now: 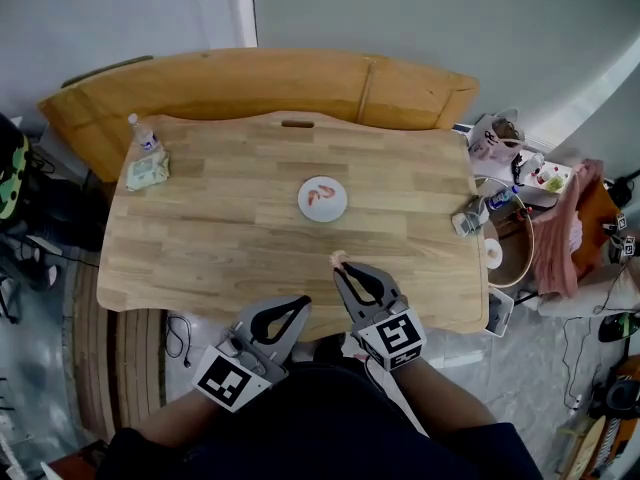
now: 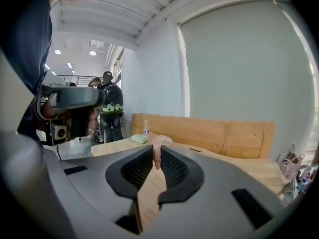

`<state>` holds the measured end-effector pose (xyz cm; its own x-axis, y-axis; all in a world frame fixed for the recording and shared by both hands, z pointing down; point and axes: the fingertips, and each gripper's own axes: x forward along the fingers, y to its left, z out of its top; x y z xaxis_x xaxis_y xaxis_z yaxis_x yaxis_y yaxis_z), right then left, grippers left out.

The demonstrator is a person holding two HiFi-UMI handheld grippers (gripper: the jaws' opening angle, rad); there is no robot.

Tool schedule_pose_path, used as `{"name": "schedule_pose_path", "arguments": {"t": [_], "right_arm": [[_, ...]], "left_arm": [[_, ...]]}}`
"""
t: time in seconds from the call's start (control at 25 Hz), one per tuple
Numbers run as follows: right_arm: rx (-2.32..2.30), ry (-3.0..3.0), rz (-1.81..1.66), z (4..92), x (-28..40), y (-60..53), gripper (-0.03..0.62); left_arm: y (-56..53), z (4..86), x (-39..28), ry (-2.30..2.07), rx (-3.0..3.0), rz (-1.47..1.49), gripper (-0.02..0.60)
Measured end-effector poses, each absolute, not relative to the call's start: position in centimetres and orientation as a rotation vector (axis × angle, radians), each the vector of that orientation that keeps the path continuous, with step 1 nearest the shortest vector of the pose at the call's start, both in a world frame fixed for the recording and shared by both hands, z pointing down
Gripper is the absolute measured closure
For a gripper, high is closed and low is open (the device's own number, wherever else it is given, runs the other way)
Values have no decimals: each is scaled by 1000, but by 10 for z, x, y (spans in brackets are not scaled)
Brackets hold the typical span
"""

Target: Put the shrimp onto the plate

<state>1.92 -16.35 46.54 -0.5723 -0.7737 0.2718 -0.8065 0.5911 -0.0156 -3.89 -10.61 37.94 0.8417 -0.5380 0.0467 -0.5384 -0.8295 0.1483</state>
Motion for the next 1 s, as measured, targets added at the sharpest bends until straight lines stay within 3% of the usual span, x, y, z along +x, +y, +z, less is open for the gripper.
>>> {"name": "schedule_pose_path", "arguments": {"t": [1.0], "right_arm": [[991, -2384, 242, 621, 31, -314, 540]], "left_arm": [[-162, 395, -10, -1076, 2784, 118, 584]]}}
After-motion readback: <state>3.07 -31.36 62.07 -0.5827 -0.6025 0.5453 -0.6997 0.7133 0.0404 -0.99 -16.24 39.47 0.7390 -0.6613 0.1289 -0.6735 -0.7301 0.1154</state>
